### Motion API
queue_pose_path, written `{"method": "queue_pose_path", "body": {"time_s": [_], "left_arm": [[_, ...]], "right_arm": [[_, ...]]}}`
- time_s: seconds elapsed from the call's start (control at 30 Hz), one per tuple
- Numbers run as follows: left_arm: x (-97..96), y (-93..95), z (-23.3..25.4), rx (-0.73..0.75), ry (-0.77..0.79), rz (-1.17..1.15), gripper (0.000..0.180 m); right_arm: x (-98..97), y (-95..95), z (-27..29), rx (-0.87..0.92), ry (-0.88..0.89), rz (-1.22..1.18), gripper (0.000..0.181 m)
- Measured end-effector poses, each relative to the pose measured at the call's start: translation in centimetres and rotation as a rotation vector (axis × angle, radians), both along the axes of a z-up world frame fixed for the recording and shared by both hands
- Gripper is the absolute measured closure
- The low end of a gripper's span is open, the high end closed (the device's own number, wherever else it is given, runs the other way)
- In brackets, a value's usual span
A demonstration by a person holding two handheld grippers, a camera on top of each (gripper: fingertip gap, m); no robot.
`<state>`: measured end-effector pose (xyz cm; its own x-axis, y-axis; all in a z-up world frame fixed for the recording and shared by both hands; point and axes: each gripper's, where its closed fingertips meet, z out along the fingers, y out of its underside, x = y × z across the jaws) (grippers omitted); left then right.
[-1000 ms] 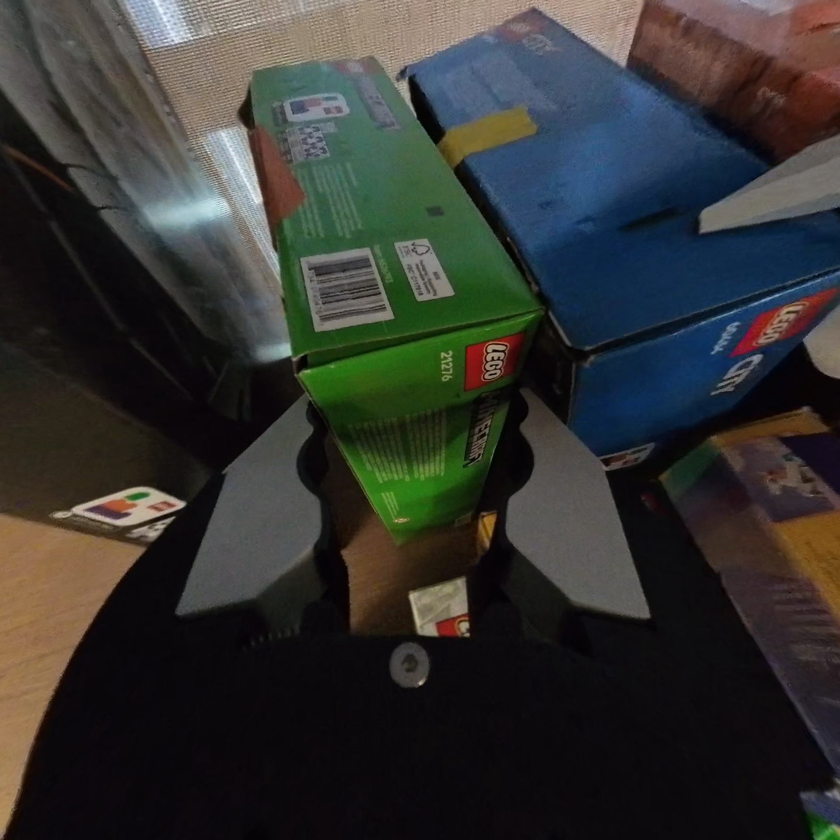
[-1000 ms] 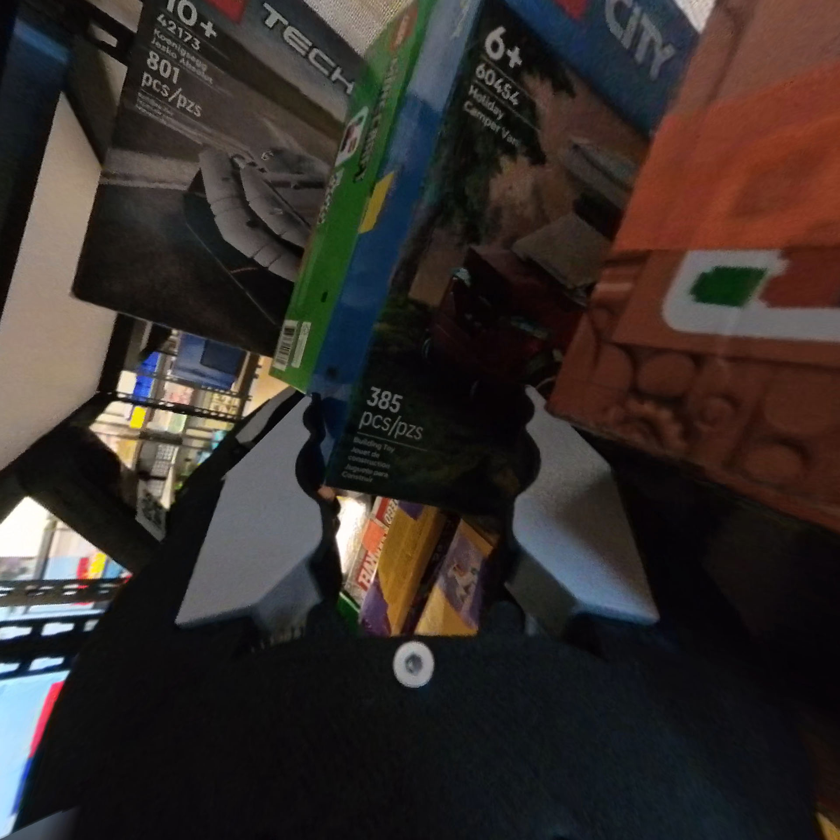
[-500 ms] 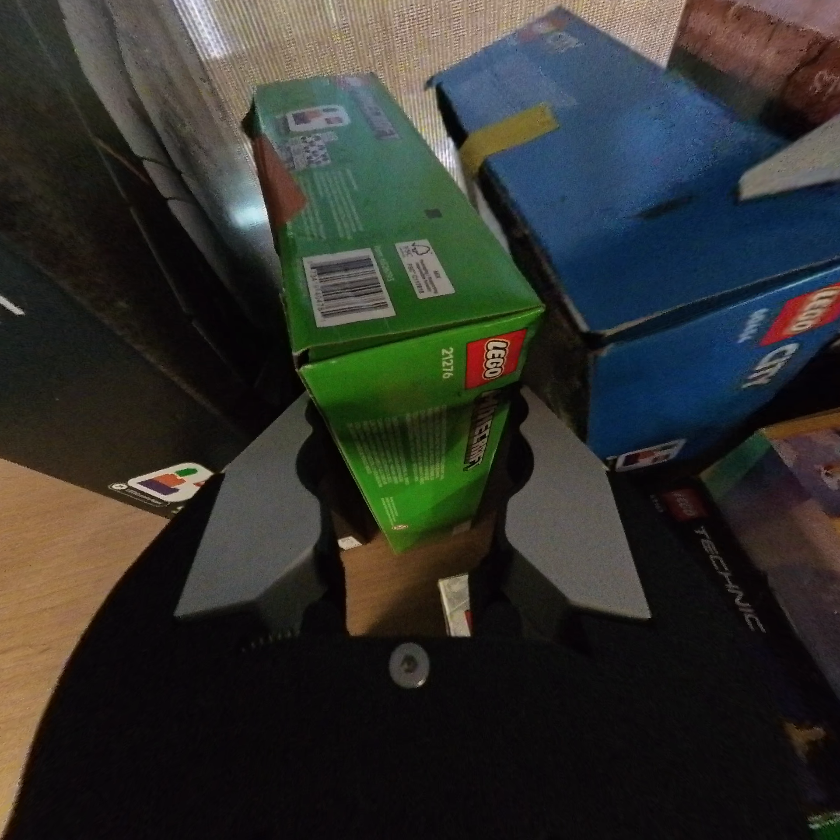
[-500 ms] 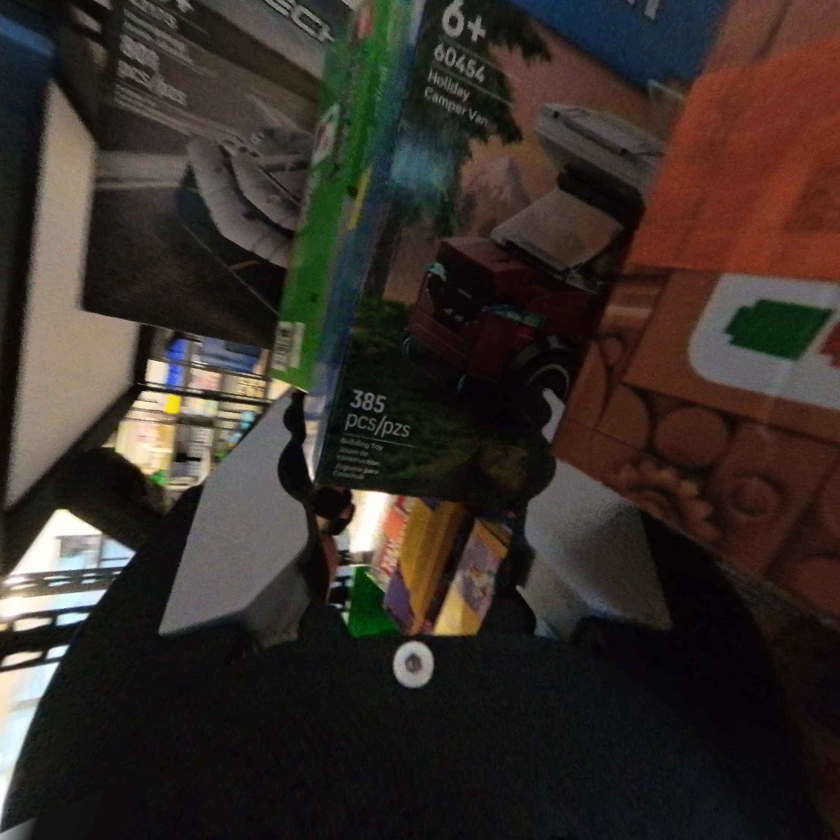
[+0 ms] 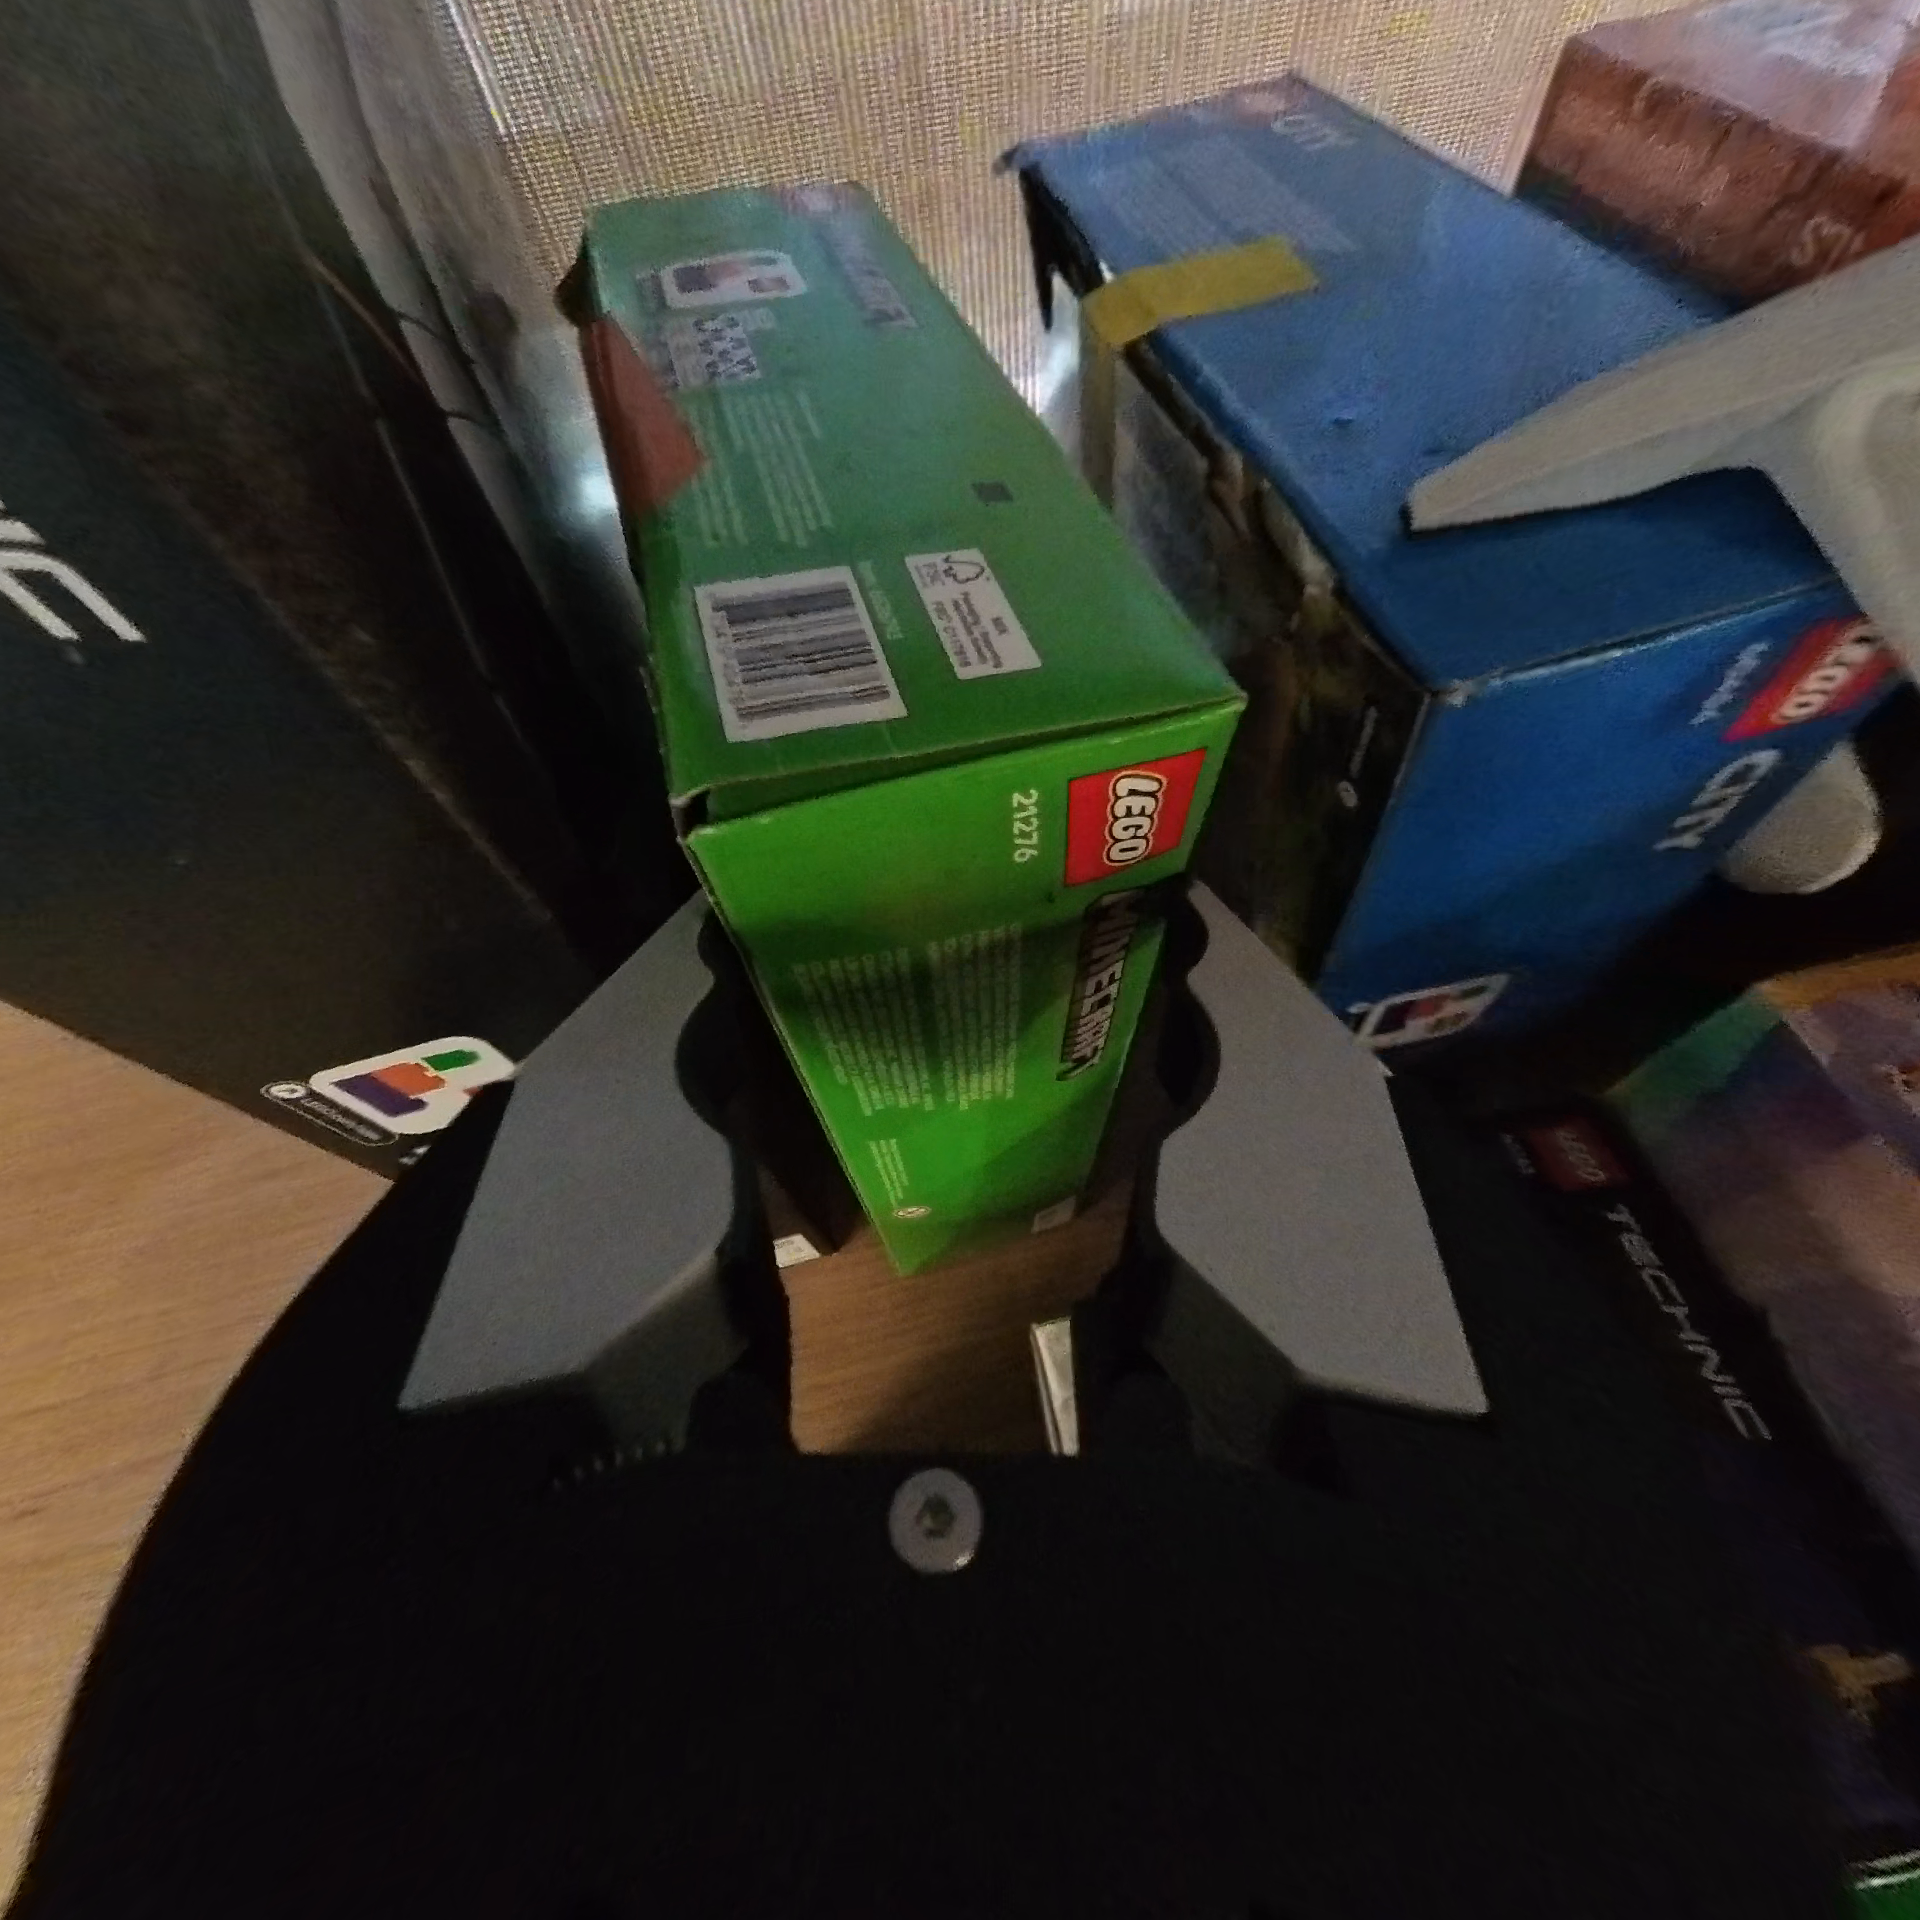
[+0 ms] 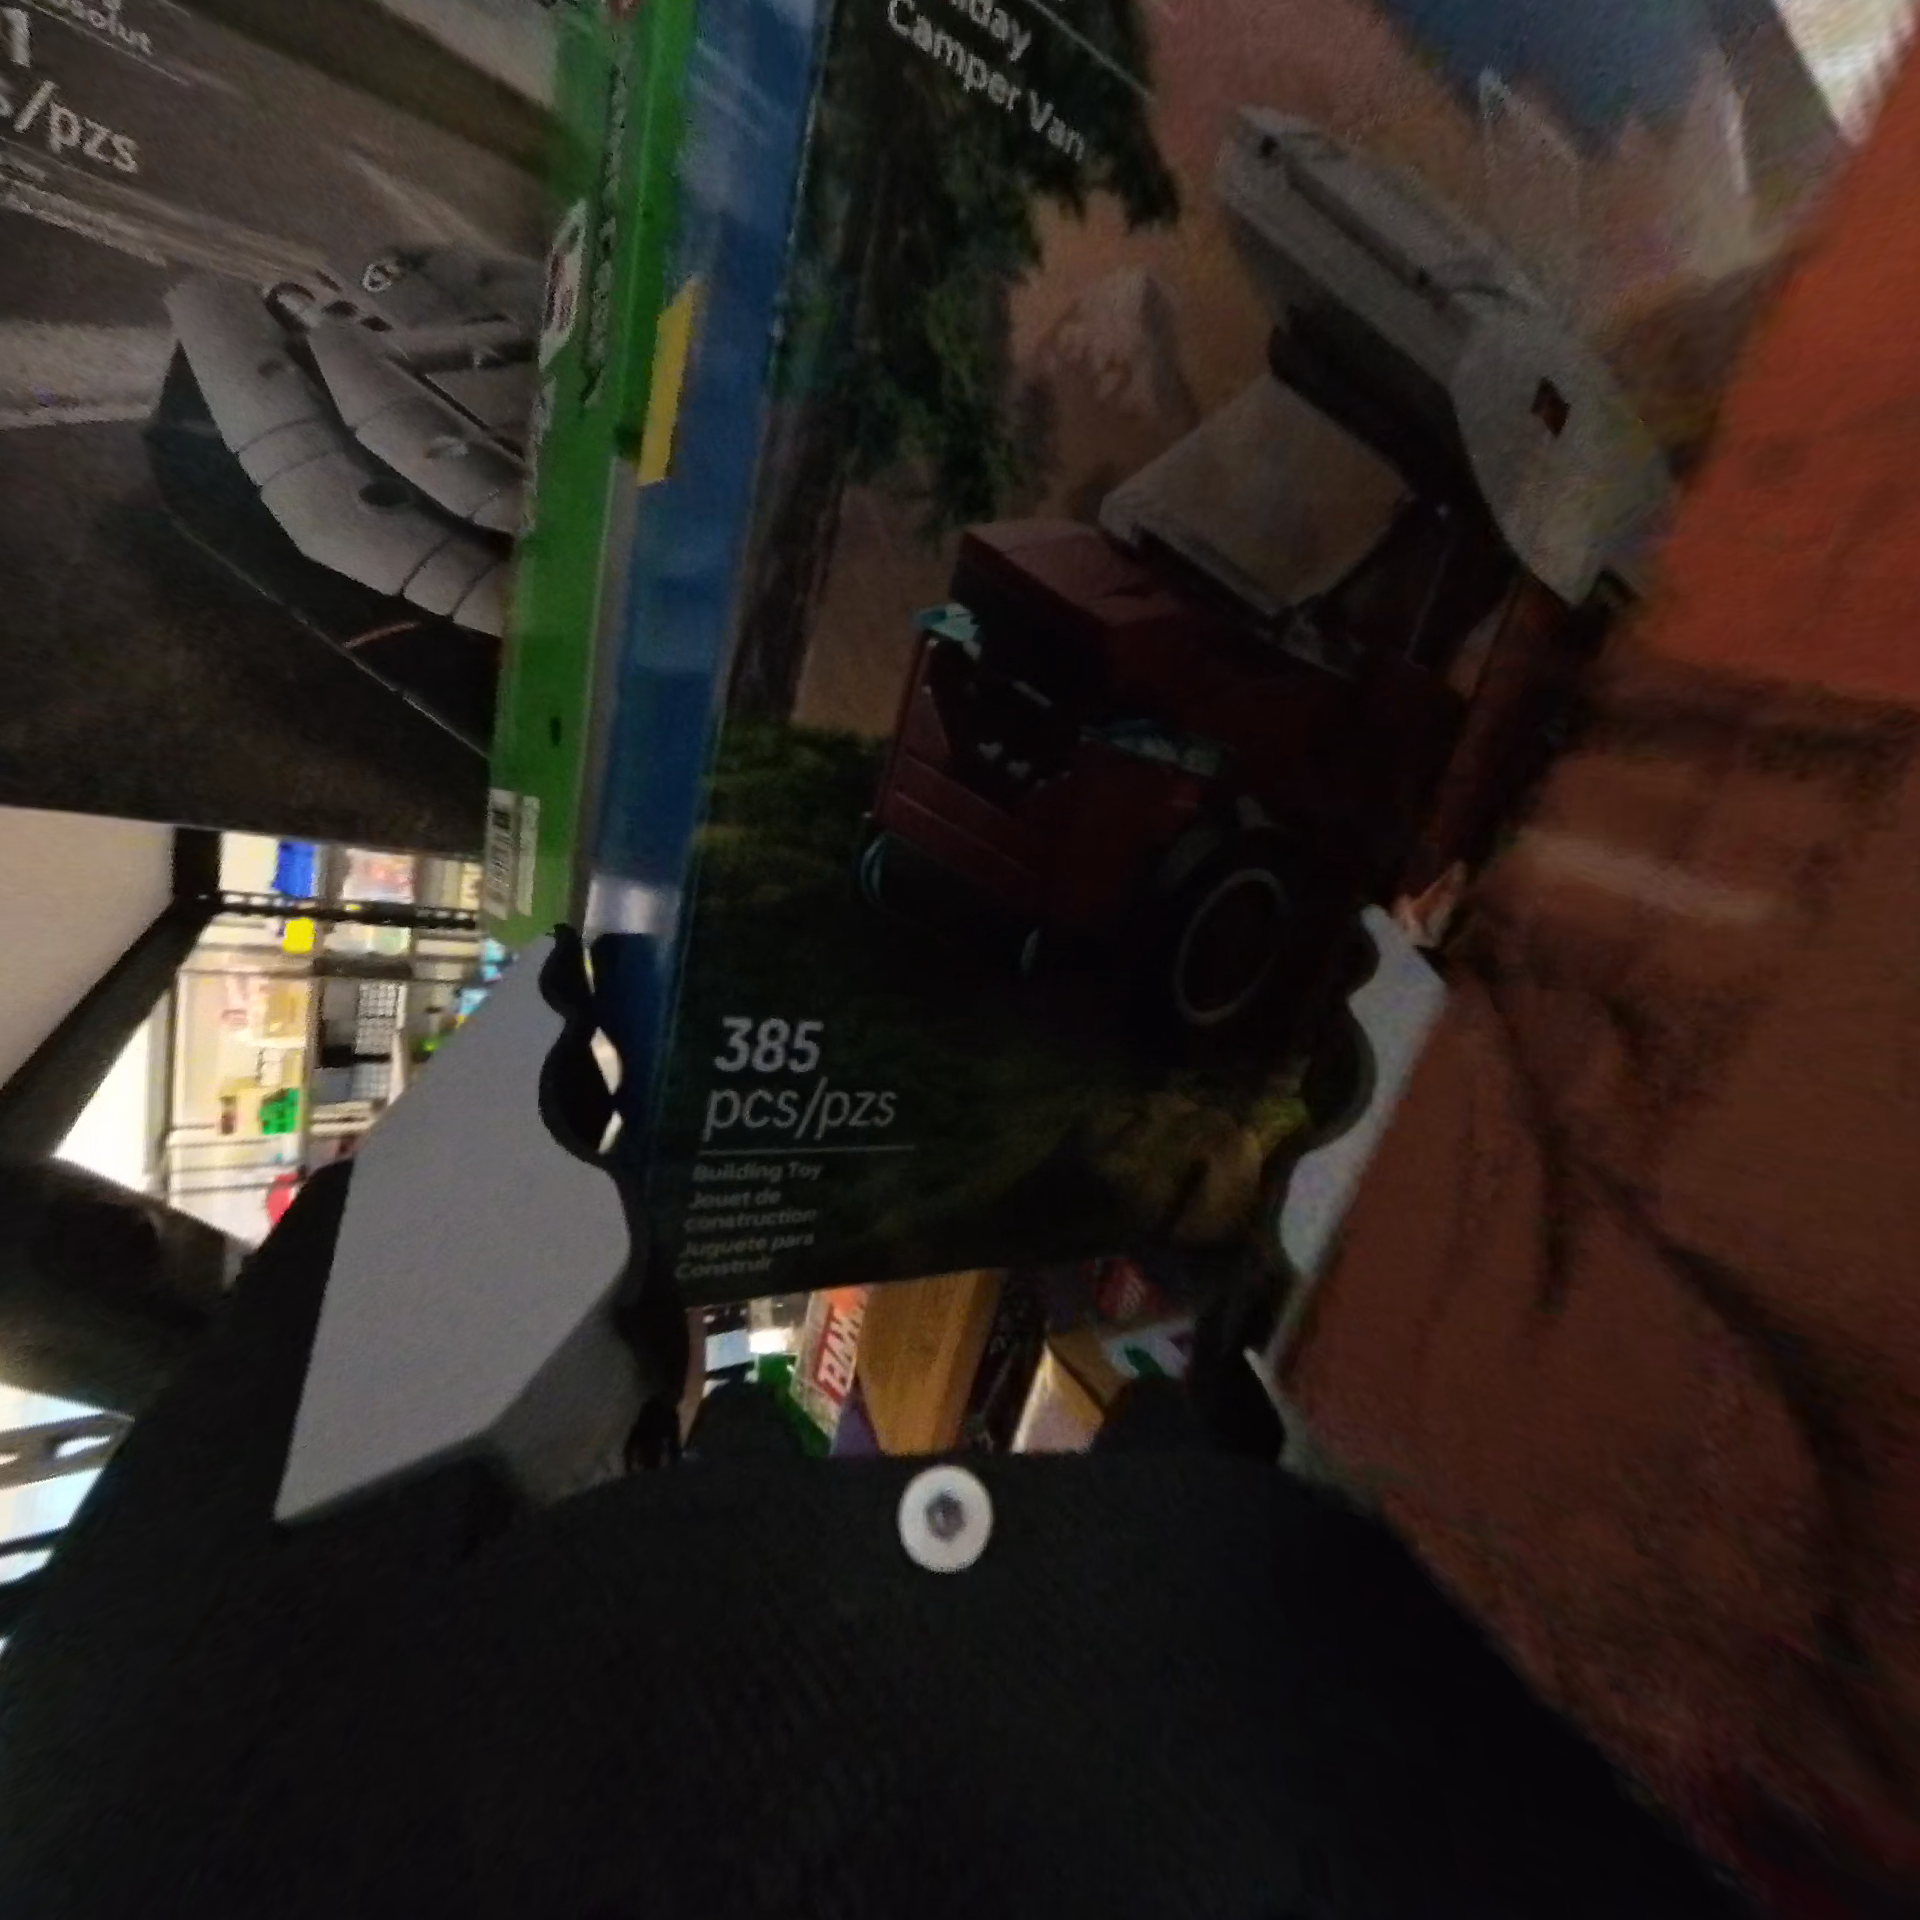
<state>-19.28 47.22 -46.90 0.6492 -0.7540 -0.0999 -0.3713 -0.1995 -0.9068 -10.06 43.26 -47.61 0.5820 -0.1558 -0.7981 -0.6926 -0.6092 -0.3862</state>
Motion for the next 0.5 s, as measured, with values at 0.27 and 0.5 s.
{"method": "queue_pose_path", "body": {"time_s": [0.27, 0.5], "left_arm": [[-0.7, 0.7, 0.0, 0.004, 0.007, 0.018, 0.099], [-2.9, 0.1, 0.2, 0.058, -0.028, 0.085, 0.101]], "right_arm": [[-1.5, 2.3, 0.3, 0.053, 0.103, 0.025, 0.059], [-2.0, 2.6, 0.4, 0.076, 0.083, 0.085, 0.060]]}}
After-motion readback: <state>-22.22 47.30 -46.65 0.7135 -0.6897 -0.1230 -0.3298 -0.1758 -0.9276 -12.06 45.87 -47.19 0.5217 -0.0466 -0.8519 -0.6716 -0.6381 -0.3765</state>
